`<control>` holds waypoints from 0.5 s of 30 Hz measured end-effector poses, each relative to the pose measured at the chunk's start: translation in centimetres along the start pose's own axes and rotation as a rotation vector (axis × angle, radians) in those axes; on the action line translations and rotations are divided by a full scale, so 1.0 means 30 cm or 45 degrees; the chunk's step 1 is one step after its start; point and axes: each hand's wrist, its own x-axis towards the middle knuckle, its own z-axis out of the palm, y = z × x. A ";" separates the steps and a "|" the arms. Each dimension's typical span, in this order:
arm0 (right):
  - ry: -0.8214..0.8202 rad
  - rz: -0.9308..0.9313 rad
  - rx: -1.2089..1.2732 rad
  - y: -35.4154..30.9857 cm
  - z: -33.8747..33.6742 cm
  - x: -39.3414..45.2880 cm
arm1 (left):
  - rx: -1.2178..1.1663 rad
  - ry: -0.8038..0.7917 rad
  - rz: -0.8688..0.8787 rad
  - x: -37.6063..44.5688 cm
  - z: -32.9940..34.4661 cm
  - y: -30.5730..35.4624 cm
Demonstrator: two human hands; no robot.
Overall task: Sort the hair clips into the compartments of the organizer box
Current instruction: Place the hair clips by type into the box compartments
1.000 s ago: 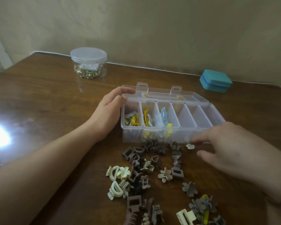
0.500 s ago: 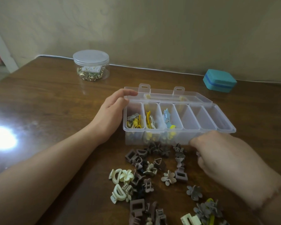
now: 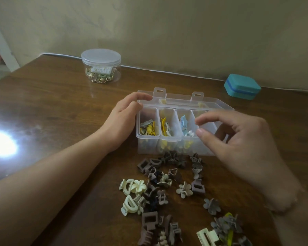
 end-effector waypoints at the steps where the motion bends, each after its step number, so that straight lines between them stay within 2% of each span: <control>1: -0.003 -0.041 0.005 -0.004 -0.012 0.001 | -0.003 0.005 0.001 -0.001 -0.001 0.000; 3: -0.148 -0.195 0.031 -0.009 -0.041 -0.006 | -0.014 0.022 -0.003 -0.002 0.001 0.005; 5: -0.460 -0.237 0.008 -0.004 -0.064 -0.019 | -0.011 0.023 -0.009 -0.002 0.005 0.006; 8: -0.976 -0.086 -0.254 0.008 -0.081 -0.030 | -0.018 0.029 -0.013 -0.002 0.007 0.002; 10: -1.274 0.072 -0.271 -0.002 -0.096 -0.031 | -0.023 0.036 -0.017 0.000 0.008 0.003; 11: -1.347 0.115 -0.254 -0.011 -0.106 -0.031 | -0.017 0.036 -0.020 0.001 0.008 0.003; 15: -1.428 0.069 -0.265 -0.029 -0.135 -0.038 | -0.043 0.021 -0.025 0.003 0.003 -0.002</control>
